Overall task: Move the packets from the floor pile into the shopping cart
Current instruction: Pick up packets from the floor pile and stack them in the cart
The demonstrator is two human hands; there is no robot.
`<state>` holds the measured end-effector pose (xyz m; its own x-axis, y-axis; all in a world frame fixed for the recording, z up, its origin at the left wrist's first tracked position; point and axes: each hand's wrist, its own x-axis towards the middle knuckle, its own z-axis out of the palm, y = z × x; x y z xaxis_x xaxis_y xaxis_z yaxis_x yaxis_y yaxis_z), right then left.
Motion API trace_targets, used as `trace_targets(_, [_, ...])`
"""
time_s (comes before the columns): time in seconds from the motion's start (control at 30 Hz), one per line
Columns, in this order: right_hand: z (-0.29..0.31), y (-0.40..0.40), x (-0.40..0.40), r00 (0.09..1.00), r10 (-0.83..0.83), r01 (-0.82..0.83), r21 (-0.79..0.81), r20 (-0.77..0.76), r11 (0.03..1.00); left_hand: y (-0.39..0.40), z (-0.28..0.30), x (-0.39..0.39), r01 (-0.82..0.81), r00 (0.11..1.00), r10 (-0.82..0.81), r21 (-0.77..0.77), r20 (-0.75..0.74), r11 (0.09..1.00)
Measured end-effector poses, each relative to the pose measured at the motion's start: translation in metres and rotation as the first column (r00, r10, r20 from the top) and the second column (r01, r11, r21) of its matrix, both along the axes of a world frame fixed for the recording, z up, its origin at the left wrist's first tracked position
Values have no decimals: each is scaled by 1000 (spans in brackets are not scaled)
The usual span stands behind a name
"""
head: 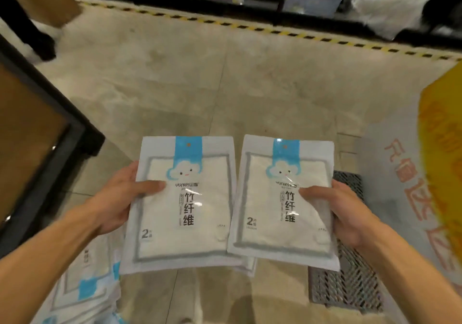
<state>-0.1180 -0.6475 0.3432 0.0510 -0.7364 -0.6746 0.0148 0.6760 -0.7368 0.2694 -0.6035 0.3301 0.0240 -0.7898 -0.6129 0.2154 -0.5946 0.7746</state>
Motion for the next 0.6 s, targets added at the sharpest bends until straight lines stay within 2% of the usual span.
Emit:
trace_targets(0.13, [144, -3, 34, 998, 67, -66, -39, 12, 997, 22, 133, 22, -100, 995, 98, -48, -31, 994])
trace_targets(0.33, [336, 25, 95, 989, 143, -138, -177, 18, 974, 84, 315, 61, -274, 960, 280, -145, 23, 951])
trace_targets(0.47, [431, 57, 135, 968, 240, -218, -228, 72, 949, 140, 414, 89, -361, 916, 393, -273, 74, 892])
trace_targets(0.53, [459, 74, 153, 951, 298, -270, -252, 78, 929, 171, 453, 103, -401, 879, 459, -320, 130, 858])
trace_targets(0.6, [481, 88, 173, 936, 336, -303, -249, 103, 920, 203, 485, 113, -475, 837, 540, -368, 94, 800])
